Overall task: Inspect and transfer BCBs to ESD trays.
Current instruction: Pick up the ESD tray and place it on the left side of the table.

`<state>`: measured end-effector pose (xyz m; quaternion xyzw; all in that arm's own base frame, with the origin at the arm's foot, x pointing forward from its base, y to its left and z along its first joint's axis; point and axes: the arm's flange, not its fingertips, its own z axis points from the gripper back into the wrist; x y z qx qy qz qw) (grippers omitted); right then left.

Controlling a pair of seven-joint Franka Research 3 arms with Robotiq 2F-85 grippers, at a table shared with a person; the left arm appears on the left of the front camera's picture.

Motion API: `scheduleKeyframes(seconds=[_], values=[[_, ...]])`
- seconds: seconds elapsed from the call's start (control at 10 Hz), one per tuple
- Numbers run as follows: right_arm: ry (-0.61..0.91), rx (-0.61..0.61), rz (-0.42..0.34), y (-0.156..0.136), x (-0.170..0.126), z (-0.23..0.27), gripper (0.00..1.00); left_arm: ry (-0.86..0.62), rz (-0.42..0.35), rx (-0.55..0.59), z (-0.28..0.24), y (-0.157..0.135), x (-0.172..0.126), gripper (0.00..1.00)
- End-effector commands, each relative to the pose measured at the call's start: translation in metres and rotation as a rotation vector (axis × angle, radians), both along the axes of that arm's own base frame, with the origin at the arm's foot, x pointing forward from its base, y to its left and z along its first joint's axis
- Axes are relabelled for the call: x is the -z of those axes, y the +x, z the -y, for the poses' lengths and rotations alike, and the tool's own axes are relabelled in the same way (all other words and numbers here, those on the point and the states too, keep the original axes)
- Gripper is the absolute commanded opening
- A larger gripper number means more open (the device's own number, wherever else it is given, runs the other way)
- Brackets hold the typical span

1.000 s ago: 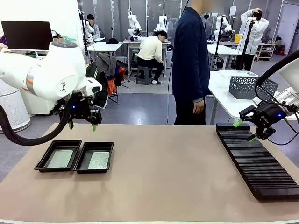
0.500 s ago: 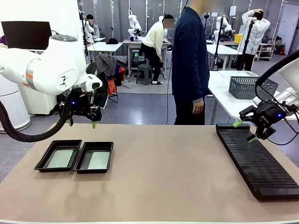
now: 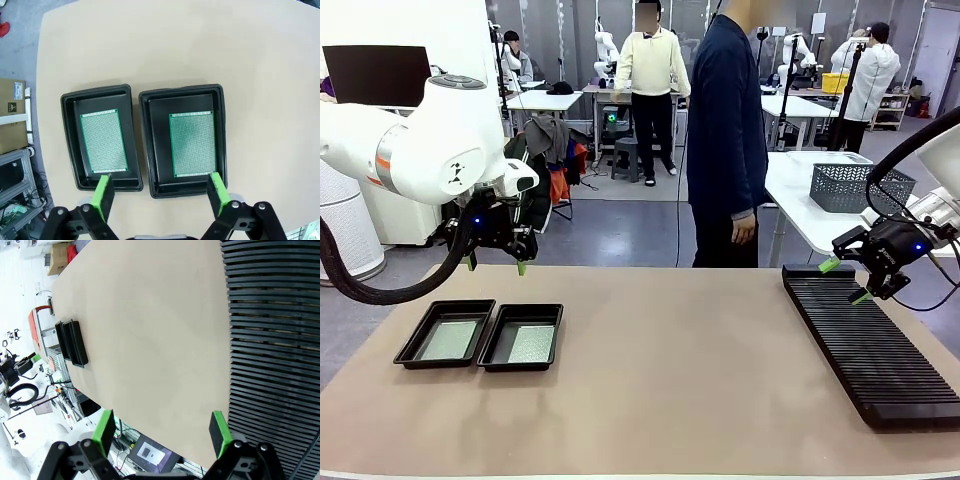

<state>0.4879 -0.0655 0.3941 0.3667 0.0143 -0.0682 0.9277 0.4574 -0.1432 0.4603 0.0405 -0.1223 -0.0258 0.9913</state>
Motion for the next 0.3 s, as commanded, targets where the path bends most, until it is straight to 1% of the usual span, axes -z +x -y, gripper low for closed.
scheduleKeyframes(seconds=[0.0,0.2], values=[[-0.013,0.028,-0.001,-0.0021,-0.0005,-0.0026,1.0,-0.003,0.006,-0.004,-0.0002,-0.0011,0.004,0.98],[-0.013,0.028,-0.001,-0.0021,-0.0005,-0.0026,1.0,-0.003,0.006,-0.004,-0.0002,-0.0011,0.004,0.98]])
